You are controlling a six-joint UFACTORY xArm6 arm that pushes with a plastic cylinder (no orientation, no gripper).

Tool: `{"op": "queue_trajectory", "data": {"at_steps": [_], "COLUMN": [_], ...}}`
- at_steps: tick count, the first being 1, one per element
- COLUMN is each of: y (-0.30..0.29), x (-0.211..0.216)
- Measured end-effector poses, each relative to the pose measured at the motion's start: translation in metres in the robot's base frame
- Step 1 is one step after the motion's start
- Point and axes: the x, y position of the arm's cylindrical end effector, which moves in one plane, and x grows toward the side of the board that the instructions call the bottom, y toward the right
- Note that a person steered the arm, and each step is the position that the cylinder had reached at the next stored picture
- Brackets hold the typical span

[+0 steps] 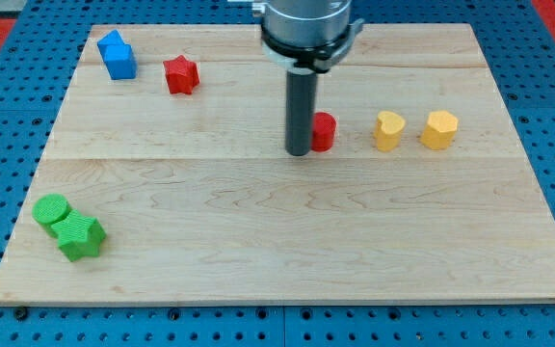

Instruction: Place the red star to the left of the red circle

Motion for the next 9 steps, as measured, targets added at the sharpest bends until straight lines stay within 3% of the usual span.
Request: {"op": "queue_trajectory", "data": {"at_steps": [1,3,5,6,7,8,9], "y": [-0.042,0.016,-0.069,-0.055,-0.029,-0.098,-0.179], "x": [-0.013,-0.017,-0.031,-0.067,-0.136,-0.172,-0.172]}}
